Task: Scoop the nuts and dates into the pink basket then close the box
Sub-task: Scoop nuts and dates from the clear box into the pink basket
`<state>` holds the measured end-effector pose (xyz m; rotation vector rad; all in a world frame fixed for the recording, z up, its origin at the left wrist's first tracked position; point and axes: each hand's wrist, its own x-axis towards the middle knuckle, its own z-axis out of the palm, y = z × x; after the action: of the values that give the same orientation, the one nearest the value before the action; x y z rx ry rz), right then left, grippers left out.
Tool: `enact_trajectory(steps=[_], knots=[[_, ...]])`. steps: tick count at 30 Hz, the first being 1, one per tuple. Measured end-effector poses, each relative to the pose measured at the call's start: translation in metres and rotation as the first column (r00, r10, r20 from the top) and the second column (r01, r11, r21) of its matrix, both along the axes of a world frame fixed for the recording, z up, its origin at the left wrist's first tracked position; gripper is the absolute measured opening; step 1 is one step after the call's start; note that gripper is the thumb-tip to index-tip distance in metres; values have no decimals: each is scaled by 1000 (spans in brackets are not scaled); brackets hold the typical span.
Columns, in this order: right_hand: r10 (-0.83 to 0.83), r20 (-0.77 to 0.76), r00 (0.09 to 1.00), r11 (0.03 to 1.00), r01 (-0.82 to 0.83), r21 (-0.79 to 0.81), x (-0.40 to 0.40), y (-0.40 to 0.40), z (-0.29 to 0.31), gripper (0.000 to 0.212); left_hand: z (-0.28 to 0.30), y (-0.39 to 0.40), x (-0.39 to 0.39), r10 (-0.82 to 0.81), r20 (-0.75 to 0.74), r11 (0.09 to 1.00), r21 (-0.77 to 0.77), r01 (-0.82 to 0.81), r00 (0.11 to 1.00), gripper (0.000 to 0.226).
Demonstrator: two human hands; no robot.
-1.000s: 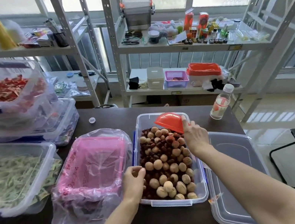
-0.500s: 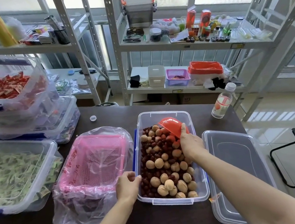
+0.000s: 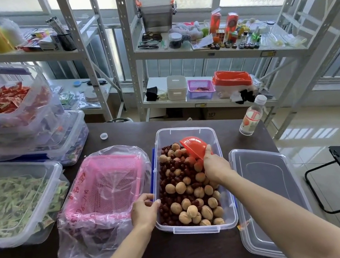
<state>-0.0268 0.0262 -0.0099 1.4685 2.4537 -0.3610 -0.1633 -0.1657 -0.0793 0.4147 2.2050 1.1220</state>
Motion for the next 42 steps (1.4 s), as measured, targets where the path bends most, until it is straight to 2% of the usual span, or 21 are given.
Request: enact_trajectory(steps=[7, 15, 22, 28, 29, 31, 37, 42], knots=[[2, -16, 1000, 1000, -2, -25, -1, 0, 4, 82, 0, 2, -1, 10, 25, 1000, 5, -10, 1000, 9], [1, -91, 996, 998, -6, -55, -4, -3, 3, 77, 1, 4, -4, -3, -14, 1000, -15, 3, 1000, 10], [25, -57, 998, 992, -32, -124, -7, 3, 10, 74, 1, 4, -4, -8, -13, 1000, -18, 8, 1000, 11], [7, -58, 998, 984, -17, -177, -14, 0, 19, 55, 1, 4, -4, -18, -37, 999, -38, 17, 999, 11], [18, -52, 998, 978, -28, -204, -14, 1, 21, 45, 1, 4, -5, -22, -41, 999, -39, 20, 999, 11], [16, -45, 999, 961, -28, -275, -11, 5, 24, 11, 1, 4, -4, -25, -47, 999, -42, 23, 999, 11], [-145, -165, 976, 908, 65, -414, -4, 1, 9, 20, 4, 4, -3, -36, -70, 998, -53, 32, 997, 11], [-426, -279, 861, 787, 200, -584, 0, -6, -18, 19, 5, 4, -3, -36, -73, 998, -51, 32, 997, 11]])
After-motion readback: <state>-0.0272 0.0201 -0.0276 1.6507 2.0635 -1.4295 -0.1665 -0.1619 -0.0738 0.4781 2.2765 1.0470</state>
